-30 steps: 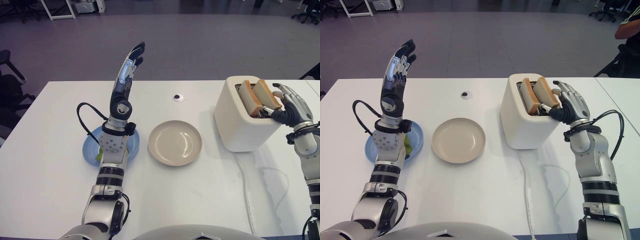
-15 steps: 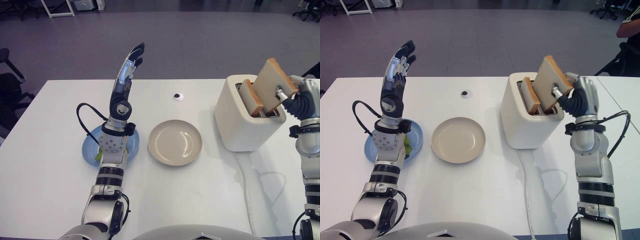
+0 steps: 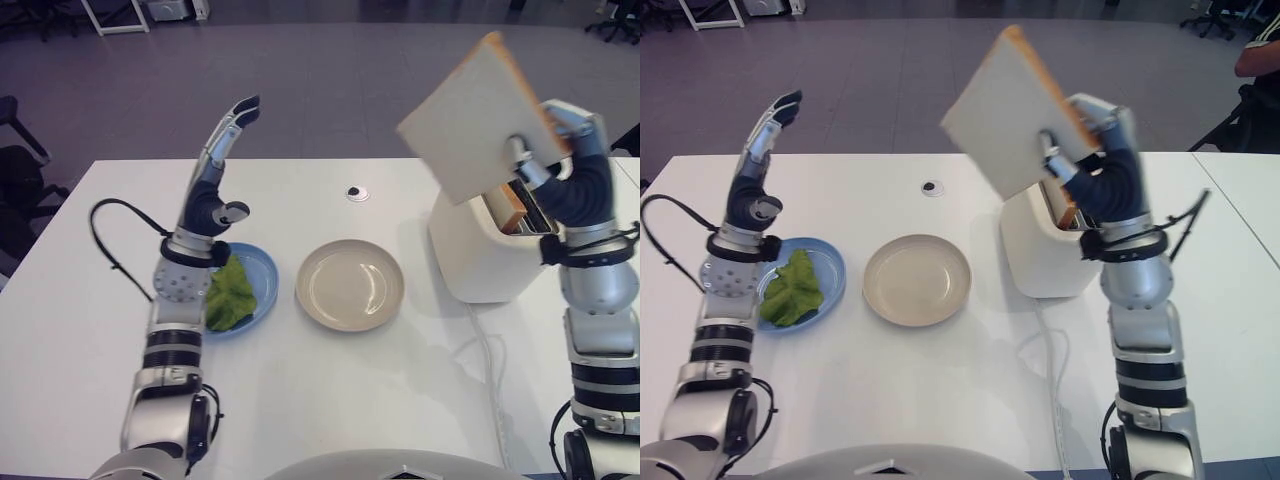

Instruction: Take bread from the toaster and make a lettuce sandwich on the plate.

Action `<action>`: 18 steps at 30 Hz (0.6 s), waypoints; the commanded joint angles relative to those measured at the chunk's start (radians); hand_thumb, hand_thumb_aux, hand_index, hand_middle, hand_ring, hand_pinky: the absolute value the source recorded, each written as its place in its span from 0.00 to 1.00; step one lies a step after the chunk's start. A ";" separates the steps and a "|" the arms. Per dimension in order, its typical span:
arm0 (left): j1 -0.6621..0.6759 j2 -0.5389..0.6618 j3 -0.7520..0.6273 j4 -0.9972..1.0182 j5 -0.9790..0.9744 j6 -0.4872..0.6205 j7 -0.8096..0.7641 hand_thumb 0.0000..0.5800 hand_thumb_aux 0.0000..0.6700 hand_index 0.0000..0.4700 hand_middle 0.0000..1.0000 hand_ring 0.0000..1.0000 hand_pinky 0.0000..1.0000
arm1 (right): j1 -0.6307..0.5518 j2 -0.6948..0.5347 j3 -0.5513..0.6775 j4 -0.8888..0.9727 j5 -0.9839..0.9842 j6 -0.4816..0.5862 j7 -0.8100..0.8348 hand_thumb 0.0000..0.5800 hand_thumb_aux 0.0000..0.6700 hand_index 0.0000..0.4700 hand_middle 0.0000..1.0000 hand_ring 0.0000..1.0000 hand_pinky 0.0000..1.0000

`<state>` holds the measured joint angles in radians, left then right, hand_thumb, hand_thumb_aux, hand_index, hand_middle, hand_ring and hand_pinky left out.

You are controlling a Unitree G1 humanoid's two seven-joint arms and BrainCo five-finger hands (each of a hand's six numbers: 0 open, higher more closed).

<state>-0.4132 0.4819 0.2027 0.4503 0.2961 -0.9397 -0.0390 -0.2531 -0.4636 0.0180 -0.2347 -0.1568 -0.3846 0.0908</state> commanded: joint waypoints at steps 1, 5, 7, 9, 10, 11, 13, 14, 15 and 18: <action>-0.009 0.122 0.026 0.043 0.145 0.028 0.094 0.00 0.00 0.00 0.00 0.00 0.00 | 0.015 0.035 0.148 0.021 -0.028 0.040 0.119 1.00 1.00 1.00 1.00 1.00 1.00; 0.024 0.234 0.012 0.057 0.241 0.057 0.145 0.00 0.00 0.00 0.00 0.00 0.00 | -0.003 0.068 0.259 0.144 -0.113 0.095 0.183 1.00 1.00 1.00 1.00 1.00 1.00; 0.055 0.279 -0.018 0.050 0.269 0.069 0.125 0.00 0.00 0.00 0.00 0.00 0.00 | -0.011 0.081 0.301 0.217 -0.151 0.112 0.205 1.00 1.00 1.00 1.00 1.00 1.00; 0.085 0.316 -0.048 0.051 0.287 0.085 0.096 0.00 0.00 0.00 0.00 0.00 0.00 | -0.023 0.095 0.334 0.287 -0.180 0.117 0.216 1.00 1.00 1.00 1.00 1.00 1.00; 0.100 0.333 -0.067 0.055 0.297 0.097 0.078 0.00 0.00 0.00 0.00 0.00 0.00 | -0.033 0.103 0.348 0.328 -0.194 0.112 0.217 1.00 1.00 1.00 1.00 1.00 1.00; 0.115 0.348 -0.089 0.062 0.309 0.111 0.060 0.00 0.00 0.00 0.00 0.00 0.00 | -0.045 0.112 0.360 0.372 -0.210 0.107 0.212 1.00 1.00 1.00 1.00 1.00 1.00; 0.137 0.370 -0.136 0.076 0.333 0.140 0.023 0.00 0.00 0.00 0.00 0.00 0.00 | -0.066 0.130 0.380 0.453 -0.236 0.096 0.204 1.00 1.00 1.00 1.00 1.00 1.00; 0.146 0.376 -0.160 0.081 0.337 0.152 -0.001 0.00 0.00 0.00 0.00 0.00 0.00 | -0.076 0.137 0.390 0.487 -0.250 0.092 0.200 1.00 1.00 1.00 1.00 1.00 1.00; 0.155 0.380 -0.181 0.083 0.337 0.162 -0.021 0.00 0.00 0.00 0.00 0.00 0.00 | -0.084 0.141 0.396 0.514 -0.260 0.086 0.196 1.00 1.00 1.00 1.00 1.00 1.00; 0.174 0.389 -0.239 0.094 0.354 0.203 -0.066 0.00 0.00 0.00 0.00 0.00 0.00 | -0.105 0.149 0.399 0.563 -0.281 0.072 0.171 1.00 1.00 1.00 0.96 0.96 0.96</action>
<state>-0.2562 0.8489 -0.0025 0.5292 0.6251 -0.7618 -0.0777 -0.3529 -0.3145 0.4051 0.2976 -0.4124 -0.3123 0.2600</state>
